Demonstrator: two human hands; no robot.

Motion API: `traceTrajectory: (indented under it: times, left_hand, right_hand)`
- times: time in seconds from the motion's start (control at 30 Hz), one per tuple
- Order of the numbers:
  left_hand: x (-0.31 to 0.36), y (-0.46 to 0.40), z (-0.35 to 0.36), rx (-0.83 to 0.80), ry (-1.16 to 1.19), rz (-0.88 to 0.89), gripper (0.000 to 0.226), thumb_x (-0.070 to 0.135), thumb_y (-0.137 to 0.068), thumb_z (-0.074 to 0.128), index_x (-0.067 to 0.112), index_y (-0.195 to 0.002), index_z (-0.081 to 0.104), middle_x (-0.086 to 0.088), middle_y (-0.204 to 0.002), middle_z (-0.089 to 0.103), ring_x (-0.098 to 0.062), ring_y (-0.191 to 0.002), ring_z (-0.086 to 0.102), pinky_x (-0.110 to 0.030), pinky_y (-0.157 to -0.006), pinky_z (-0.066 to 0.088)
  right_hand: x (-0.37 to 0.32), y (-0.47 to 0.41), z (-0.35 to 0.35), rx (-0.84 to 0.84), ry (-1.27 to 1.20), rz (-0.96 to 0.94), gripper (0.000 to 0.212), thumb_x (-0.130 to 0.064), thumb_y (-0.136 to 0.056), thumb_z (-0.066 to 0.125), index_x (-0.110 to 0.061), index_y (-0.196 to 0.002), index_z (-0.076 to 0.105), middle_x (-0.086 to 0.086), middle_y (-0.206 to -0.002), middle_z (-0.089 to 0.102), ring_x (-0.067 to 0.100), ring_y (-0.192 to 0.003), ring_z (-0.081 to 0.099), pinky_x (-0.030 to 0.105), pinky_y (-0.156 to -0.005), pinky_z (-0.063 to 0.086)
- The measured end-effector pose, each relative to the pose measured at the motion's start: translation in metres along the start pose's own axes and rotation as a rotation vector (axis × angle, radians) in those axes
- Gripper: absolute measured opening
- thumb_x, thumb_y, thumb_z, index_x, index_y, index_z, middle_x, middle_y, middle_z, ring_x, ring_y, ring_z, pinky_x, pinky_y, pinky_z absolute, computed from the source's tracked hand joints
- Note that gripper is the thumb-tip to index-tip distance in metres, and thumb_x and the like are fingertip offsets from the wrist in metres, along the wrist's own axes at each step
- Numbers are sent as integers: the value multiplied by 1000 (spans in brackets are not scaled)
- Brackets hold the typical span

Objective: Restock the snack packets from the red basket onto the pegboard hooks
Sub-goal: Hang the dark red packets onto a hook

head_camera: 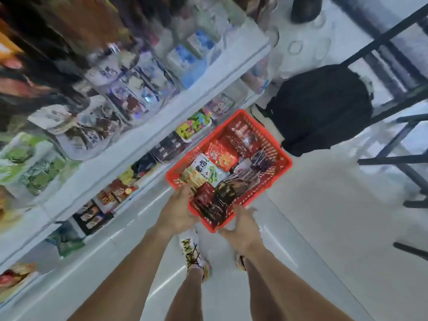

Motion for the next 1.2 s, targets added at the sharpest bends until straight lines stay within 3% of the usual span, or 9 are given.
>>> traceTrajectory:
  times: [0.1,0.2,0.27,0.37,0.53,0.7,0.93,1.07,1.2]
  left_hand:
    - [-50,-77,34,-82,-176,47,119,24,-81,88,21,-169,9,-10,-172,18,-29,-159,19,-36,-127,24]
    - [-84,-138,63,-100,-363,154,127,25,-76,91,24,-168,3,-8,-173,16,-31,-159,20,-40,-128,26]
    - [-101,-167,79,-127,-455,194,135,34,-73,93,27,-168,-3,-6,-173,14,-30,-159,20,-44,-126,30]
    - [-115,-191,93,-170,-480,216,149,41,-61,98,38,-163,-11,-5,-173,12,-29,-158,26,-44,-121,39]
    - [-112,-210,94,-254,-395,223,153,24,-63,97,31,-165,-17,-1,-175,0,-27,-158,24,-34,-112,45]
    - [-114,-214,93,-170,-296,214,134,38,-71,92,23,-168,0,-2,-173,16,-22,-158,24,-37,-120,36]
    - [-122,-213,95,-142,-334,290,102,41,-76,86,21,-160,33,3,-156,41,-17,-144,41,-31,-115,39]
    - [-125,-217,91,-215,-370,299,114,39,-74,92,25,-164,24,2,-157,34,-19,-144,41,-39,-116,43]
    - [-122,-219,91,-128,-356,225,112,30,-78,91,22,-165,22,-5,-160,33,-26,-146,41,-41,-118,43]
  right_hand:
    - [25,-78,47,-86,193,-8,92,-69,-73,72,-20,-144,39,1,-137,55,25,-136,47,52,-121,29]
    - [46,-137,85,-145,281,-31,117,-53,-83,78,-1,-161,8,14,-162,29,31,-150,30,44,-124,26]
    - [59,-166,109,-165,325,-71,130,-53,-82,79,3,-161,-7,20,-169,11,37,-155,17,44,-127,22]
    - [73,-191,131,-141,424,-88,136,-47,-78,84,4,-160,-13,24,-169,4,41,-155,12,46,-127,20]
    - [83,-208,143,-67,446,-113,132,-44,-76,84,0,-161,-6,21,-162,16,41,-149,22,46,-124,25]
    - [82,-216,141,0,343,-63,116,-29,-75,82,-4,-161,8,16,-147,31,37,-136,35,43,-114,38]
    - [82,-229,141,28,239,-102,102,-54,-61,93,-10,-135,37,9,-129,43,29,-120,48,41,-101,49]
    - [87,-232,139,-28,149,-84,90,-49,-64,93,-14,-124,36,6,-117,62,28,-106,63,43,-89,55]
    - [90,-238,134,-82,88,-64,98,-39,-64,96,-11,-135,34,6,-123,61,27,-111,63,42,-95,55]
Point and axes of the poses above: each hand's wrist, its own y-axis away from the middle knuckle, its own z-axis out of the palm, x = y × z, the point moved 1 cm from there along -y, towards the middle knuckle
